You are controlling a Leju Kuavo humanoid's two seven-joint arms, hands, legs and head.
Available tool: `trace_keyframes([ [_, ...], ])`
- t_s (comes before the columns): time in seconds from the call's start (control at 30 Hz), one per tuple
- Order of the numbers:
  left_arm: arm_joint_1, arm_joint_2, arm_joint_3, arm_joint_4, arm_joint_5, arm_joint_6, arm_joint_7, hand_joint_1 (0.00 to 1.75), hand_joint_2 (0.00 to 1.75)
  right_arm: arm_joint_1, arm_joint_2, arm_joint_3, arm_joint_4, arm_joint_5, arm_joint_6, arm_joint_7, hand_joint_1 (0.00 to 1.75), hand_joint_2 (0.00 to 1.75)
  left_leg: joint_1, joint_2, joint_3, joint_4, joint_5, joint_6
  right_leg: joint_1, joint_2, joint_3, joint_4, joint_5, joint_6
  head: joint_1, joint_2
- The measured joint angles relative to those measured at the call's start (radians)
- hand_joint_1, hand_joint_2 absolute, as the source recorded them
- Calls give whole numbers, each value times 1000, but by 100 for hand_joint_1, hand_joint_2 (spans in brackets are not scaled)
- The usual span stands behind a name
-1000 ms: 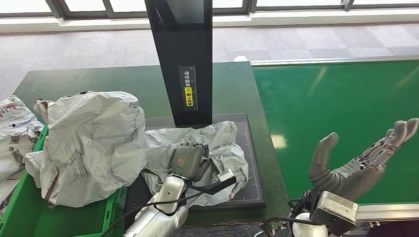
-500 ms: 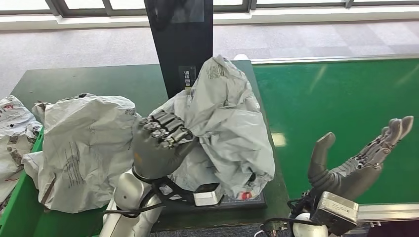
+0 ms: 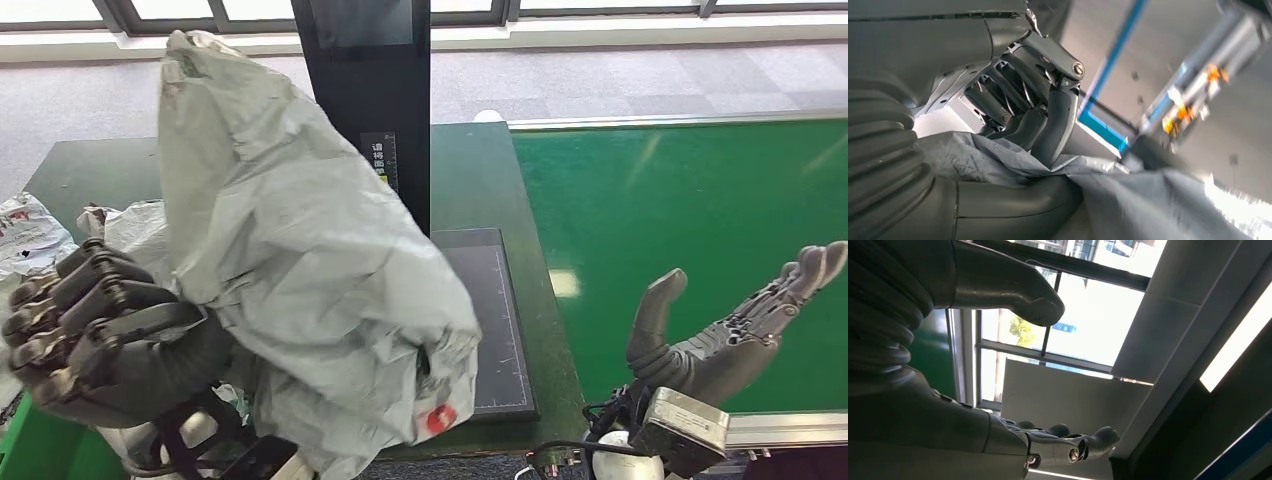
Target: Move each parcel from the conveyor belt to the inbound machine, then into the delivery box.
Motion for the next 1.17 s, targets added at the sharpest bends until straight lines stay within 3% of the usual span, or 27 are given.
trace_keyframes([
  [0.4, 35, -3, 120, -103, 234, -1, -95, 175, 175, 0, 0, 0, 0, -5, 0, 0, 0, 175, 0, 0, 0, 0, 0, 0, 0, 0, 0, 0, 0, 0, 0, 0],
  [0.57, 48, -7, 251, -98, 253, -1, -80, 175, 175, 0, 0, 0, 0, -6, 0, 0, 0, 175, 0, 0, 0, 0, 0, 0, 0, 0, -1, 0, 0, 0, 0, 0],
  [0.7, 37, -11, 386, -15, 141, -1, -4, 175, 175, 0, 0, 0, -1, -2, 0, 2, 0, 175, 0, 1, 1, 0, 0, -1, 0, 1, -2, 0, 0, -1, 0, 0],
  [0.9, 33, -12, 445, 79, -131, -2, 278, 175, 175, 7, 0, -11, -23, -3, -2, 2, 0, 175, 0, 3, 1, 0, 0, -1, 0, 2, -2, 0, 1, -1, 0, 0],
  [1.17, 43, -13, 526, 133, -177, -2, 366, 175, 175, 12, 0, -16, -31, -3, -2, 2, 0, 175, 0, 2, 0, 0, 0, -1, 1, 2, -2, 0, 0, -1, 0, 0],
])
